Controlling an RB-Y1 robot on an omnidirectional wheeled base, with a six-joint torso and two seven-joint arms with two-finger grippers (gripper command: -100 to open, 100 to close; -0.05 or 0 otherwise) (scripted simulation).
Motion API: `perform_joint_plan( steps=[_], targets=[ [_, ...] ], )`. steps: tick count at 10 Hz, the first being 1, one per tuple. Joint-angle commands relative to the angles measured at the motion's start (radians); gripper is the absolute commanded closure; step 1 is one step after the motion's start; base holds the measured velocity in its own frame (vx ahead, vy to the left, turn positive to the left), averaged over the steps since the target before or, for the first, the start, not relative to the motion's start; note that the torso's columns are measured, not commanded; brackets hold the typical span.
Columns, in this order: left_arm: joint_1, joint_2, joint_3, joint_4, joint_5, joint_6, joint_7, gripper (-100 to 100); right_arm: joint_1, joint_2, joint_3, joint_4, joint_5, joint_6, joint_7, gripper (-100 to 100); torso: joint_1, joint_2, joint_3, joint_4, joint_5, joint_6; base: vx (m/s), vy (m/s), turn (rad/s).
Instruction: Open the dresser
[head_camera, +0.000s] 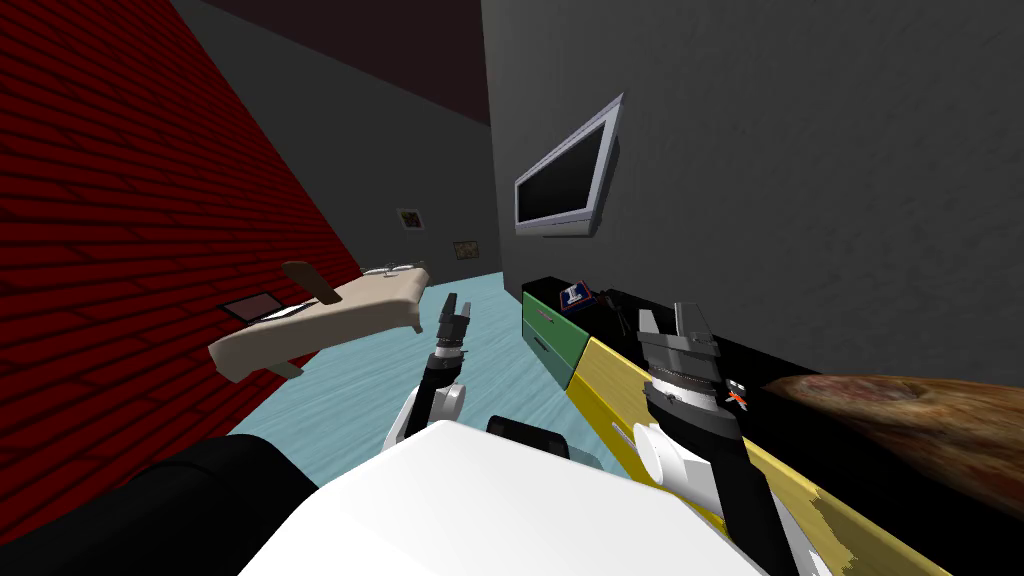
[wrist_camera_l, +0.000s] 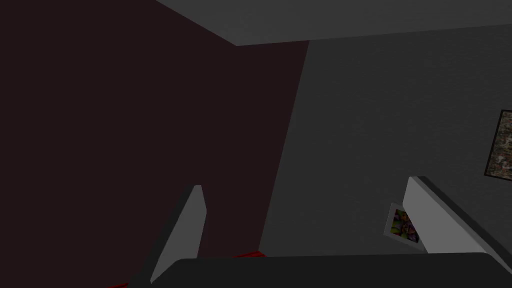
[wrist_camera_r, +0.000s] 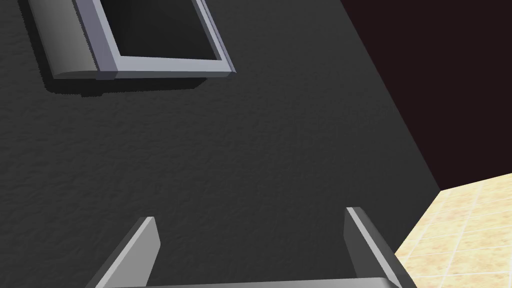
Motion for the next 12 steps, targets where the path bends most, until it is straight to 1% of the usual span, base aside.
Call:
perform_joint_plan(
  steps=[1, 3, 9, 10, 11, 12],
  targets=[
    [0.0, 0.0, 0.0, 0.0, 0.0, 0.0, 0.0, 0, 0.0, 0.0, 0.0, 0.0, 0.0, 0.0, 0.0, 0, 0.0, 0.04, -0.082, 0.041, 0.0, 0.0, 0.0, 0.0, 0.0],
    [0.0, 0.0, 0.0, 0.0, 0.0, 0.0, 0.0, 0, 0.0, 0.0, 0.0, 0.0, 0.0, 0.0, 0.0, 0, 0.0, 0.175, -0.351, 0.176, 0.0, 0.0, 0.0, 0.0, 0.0],
    [0.0, 0.0, 0.0, 0.0, 0.0, 0.0, 0.0, 0, 0.0, 0.0, 0.0, 0.0, 0.0, 0.0, 0.0, 0, 0.0, 0.618, -1.234, 0.617, 0.0, 0.0, 0.0, 0.0, 0.0],
    [0.0, 0.0, 0.0, 0.0, 0.0, 0.0, 0.0, 0, -0.009, -0.037, 0.004, 0.018, 0.027, 0.016, 0.006, -100, 0.0, 0.691, -1.382, 0.691, 0.0, 0.0, 0.046, 0.034, -0.045],
    [0.0, 0.0, 0.0, 0.0, 0.0, 0.0, 0.0, 0, -0.015, -0.051, 0.006, 0.03, 0.044, 0.027, 0.01, -100, 0.002, 0.723, -1.452, 0.724, 0.0, 0.0, 0.08, 0.069, -0.048],
    [0.0, 0.0, 0.0, 0.0, 0.0, 0.0, 0.0, 0, -0.022, -0.066, 0.009, 0.044, 0.065, 0.039, 0.015, -100, 0.003, 0.731, -1.473, 0.733, 0.001, 0.0, 0.078, 0.081, -0.048]
  ],
)
